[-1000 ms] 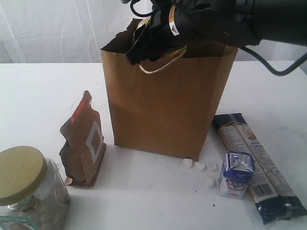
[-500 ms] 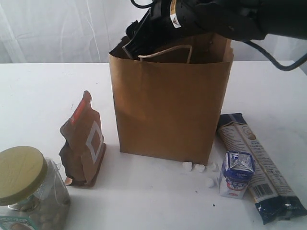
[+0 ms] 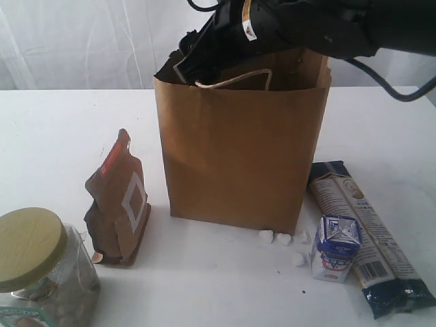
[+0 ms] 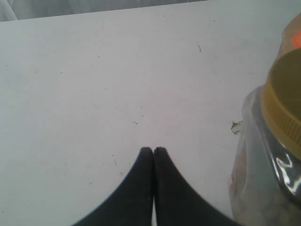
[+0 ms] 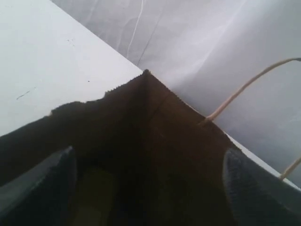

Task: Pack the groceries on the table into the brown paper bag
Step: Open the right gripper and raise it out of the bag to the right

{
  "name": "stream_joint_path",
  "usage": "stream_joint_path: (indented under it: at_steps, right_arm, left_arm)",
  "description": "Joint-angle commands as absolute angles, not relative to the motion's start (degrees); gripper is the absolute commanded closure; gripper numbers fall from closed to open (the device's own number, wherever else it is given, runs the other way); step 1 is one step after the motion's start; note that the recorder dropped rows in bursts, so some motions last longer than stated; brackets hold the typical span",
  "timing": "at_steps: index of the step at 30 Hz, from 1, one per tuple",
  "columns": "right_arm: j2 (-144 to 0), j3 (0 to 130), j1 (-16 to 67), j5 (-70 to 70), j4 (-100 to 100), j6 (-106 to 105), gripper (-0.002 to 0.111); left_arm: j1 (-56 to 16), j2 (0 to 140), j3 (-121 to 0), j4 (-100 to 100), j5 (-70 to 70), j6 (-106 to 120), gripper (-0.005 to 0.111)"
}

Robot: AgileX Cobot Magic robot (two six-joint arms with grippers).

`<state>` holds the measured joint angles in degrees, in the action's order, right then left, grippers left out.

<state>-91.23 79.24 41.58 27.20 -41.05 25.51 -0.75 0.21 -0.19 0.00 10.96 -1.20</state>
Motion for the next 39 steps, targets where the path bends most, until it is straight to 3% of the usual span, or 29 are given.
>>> stream_joint_path:
  at_steps: [1,8,13,18,22,27,32,39]
  right_arm:
    - [-90.1,79.3,41.1,27.0,-40.4,26.0,0.030]
    - [-83.3,79.3,41.1,25.2,-40.8,26.0,0.030]
    - [-78.6,79.3,41.1,38.3,-42.5,26.0,0.036]
    - [-75.6,78.9,41.1,61.0,-48.8,23.7,0.075]
    - [-72.9,76.7,40.7,68.6,-55.6,20.8,0.108]
    - [-68.0,71.8,35.5,67.1,-62.5,22.5,0.108]
    - [-62.2,64.4,22.3,51.7,-62.1,33.9,0.108]
    - [-60.1,52.5,1.5,32.9,-30.0,33.7,0.108]
  left_arm:
    - [-0.7,0.0,0.0,0.0,10.8,-1.2,0.107]
    - [-0.7,0.0,0.0,0.0,10.8,-1.2,0.107]
    - [-0.7,0.0,0.0,0.0,10.8,-1.2,0.107]
    - [-0.7,0.0,0.0,0.0,10.8,-1.2,0.107]
    - [-0.7,0.0,0.0,0.0,10.8,-1.2,0.107]
    - [-0.7,0.0,0.0,0.0,10.8,-1.2,0.107]
    - [-0.7,0.0,0.0,0.0,10.8,-1.2,0.107]
    - [-0.7,0.0,0.0,0.0,10.8,-1.2,0.107]
